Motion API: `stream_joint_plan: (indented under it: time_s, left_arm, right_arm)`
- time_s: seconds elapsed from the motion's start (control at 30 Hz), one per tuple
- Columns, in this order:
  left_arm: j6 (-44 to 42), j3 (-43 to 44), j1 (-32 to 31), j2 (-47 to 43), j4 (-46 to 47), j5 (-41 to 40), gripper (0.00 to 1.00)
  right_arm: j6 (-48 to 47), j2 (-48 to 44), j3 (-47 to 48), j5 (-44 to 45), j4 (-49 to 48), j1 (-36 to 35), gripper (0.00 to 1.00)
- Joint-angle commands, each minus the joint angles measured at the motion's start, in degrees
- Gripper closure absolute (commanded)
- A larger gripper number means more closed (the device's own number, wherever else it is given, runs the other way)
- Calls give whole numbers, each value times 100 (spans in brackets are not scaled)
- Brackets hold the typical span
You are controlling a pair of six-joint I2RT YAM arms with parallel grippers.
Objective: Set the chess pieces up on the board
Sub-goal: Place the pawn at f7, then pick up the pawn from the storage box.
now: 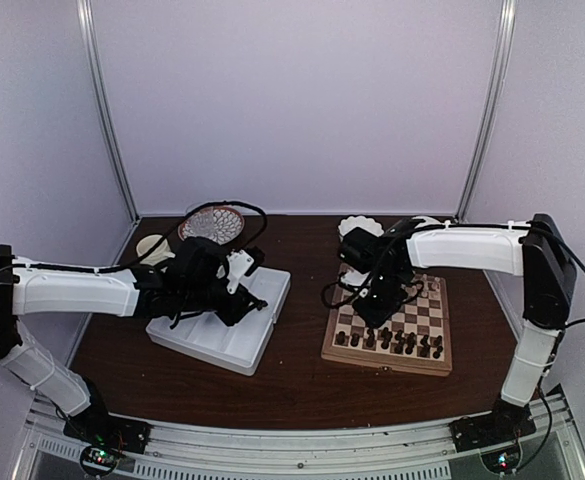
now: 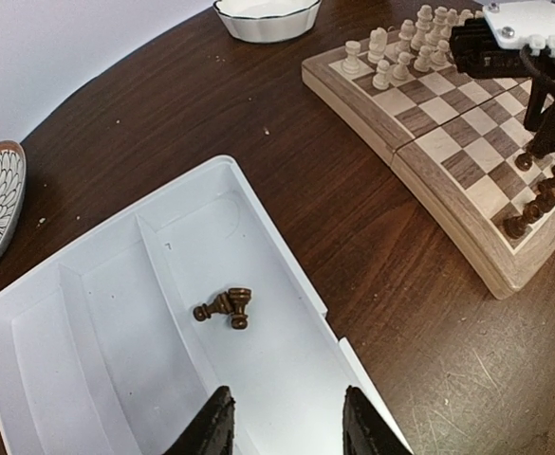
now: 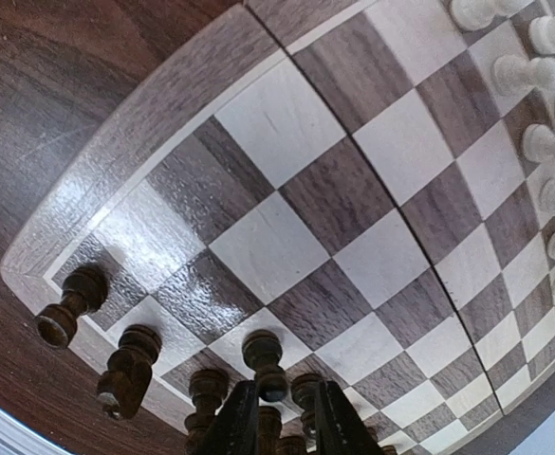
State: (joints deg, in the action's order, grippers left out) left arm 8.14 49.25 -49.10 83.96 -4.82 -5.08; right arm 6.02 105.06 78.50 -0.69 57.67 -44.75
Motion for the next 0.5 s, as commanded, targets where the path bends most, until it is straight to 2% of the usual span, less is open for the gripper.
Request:
stream_joint_plan:
  time_s: [0.0,0.23,0.47]
  left_arm:
    - [92,136,41,98,118,-49,61]
    - [99,402,100,660,-23,-188,62]
    - [108,919,447,1412,-227,252,73]
  right_arm:
    - [133,-677,26,558,-313,-16,76]
    - [237,-1635,-540,954,-1431,-28,75]
    - [224,-2520,-1351,923,-2679,-68,73]
